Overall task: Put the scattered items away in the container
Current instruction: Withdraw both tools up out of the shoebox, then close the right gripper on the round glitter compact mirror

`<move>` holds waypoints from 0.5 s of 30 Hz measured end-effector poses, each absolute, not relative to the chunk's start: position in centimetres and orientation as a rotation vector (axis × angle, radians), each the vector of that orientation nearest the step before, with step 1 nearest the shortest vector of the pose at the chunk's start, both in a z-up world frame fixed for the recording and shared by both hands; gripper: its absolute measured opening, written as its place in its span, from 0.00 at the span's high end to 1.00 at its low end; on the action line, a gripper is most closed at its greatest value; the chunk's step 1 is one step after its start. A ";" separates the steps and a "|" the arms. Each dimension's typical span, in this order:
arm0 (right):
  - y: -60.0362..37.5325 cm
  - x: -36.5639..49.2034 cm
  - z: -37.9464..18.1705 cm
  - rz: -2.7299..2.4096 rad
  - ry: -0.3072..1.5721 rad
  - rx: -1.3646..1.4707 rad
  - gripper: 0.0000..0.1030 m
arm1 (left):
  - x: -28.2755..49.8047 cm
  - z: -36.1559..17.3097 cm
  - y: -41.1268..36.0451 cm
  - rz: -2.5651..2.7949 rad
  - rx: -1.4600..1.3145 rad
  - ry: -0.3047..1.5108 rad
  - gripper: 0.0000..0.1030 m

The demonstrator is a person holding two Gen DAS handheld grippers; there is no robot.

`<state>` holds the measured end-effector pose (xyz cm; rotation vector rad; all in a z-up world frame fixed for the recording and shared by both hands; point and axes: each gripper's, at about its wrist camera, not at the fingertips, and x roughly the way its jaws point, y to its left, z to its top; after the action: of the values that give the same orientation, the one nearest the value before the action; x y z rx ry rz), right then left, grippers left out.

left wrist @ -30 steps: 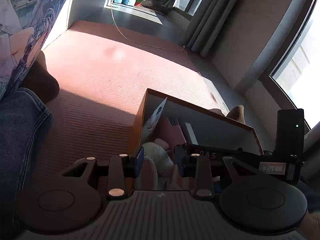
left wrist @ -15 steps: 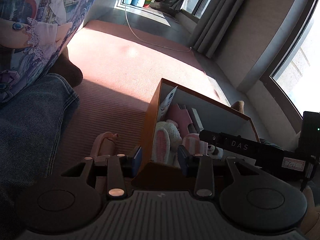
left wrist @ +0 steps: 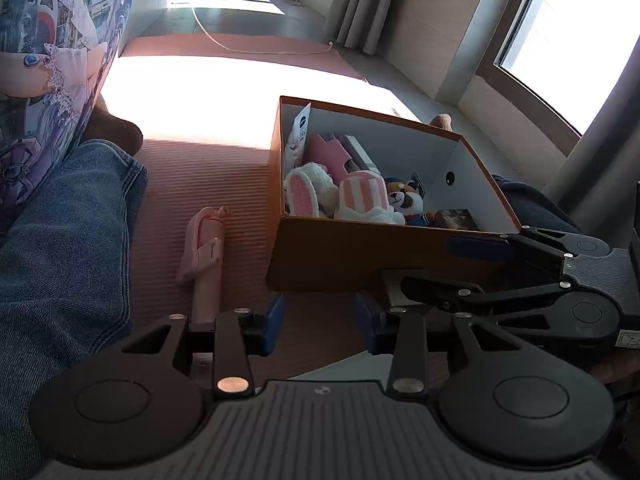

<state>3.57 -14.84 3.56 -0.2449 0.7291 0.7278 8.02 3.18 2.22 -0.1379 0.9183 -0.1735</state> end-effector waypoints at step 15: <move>-11.2 -2.9 -3.1 1.148 1.101 -0.591 0.43 | 5.6 1.8 0.8 -0.320 0.086 1.044 0.55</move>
<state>-2.85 -11.24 -3.06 -0.5906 1.1006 1.1478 5.64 0.84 1.84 0.0856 1.0436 -0.3195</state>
